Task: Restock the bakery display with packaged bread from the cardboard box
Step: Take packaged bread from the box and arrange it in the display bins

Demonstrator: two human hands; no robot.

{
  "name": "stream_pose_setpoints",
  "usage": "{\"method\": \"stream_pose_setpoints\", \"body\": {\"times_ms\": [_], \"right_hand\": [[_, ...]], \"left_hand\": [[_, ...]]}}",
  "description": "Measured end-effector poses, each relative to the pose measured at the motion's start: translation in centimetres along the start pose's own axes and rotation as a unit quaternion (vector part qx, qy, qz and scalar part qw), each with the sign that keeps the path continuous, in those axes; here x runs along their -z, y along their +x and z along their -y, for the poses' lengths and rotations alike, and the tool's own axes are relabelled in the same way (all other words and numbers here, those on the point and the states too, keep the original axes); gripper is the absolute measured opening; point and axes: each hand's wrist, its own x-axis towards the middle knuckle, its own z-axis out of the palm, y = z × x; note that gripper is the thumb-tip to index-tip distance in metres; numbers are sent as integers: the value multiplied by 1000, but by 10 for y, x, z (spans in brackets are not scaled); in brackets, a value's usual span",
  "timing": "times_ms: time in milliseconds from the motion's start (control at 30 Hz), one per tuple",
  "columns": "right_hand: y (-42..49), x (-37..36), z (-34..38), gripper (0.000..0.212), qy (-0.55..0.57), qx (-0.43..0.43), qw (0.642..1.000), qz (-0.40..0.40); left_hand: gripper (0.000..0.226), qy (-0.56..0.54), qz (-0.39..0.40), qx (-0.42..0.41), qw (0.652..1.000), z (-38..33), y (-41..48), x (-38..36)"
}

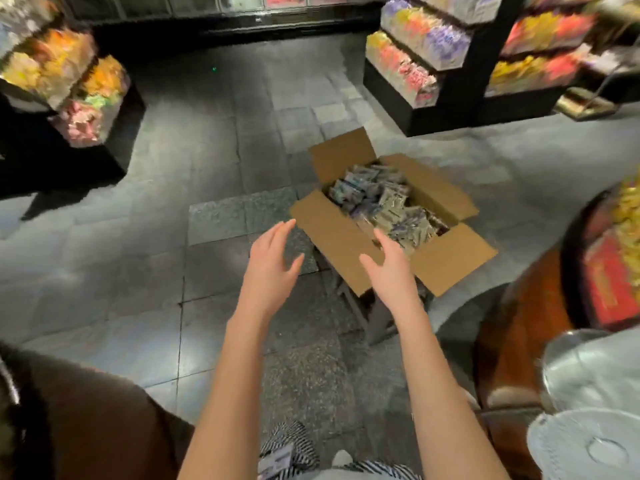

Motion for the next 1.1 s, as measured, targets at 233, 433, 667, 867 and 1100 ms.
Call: {"method": "stream_pose_setpoints", "body": {"times_ms": [233,433,667,867,1100], "right_hand": [[94,18,-45,59,1,-92,993,-77],[197,21,-58,57,-15,-139,984,-113],[290,19,-72,59,-24,-197,971,-136],[345,18,-121,63,-18,-260,958,-121],[383,24,-204,65,3,-310,949,-63]], "left_hand": [[61,-11,90,-18,996,3,115,-74],[60,-37,149,-28,988,7,240,-127],[57,-34,207,-24,977,18,346,-176],[54,-17,272,26,962,38,388,-232],[54,-6,306,91,948,42,410,-306]]}}
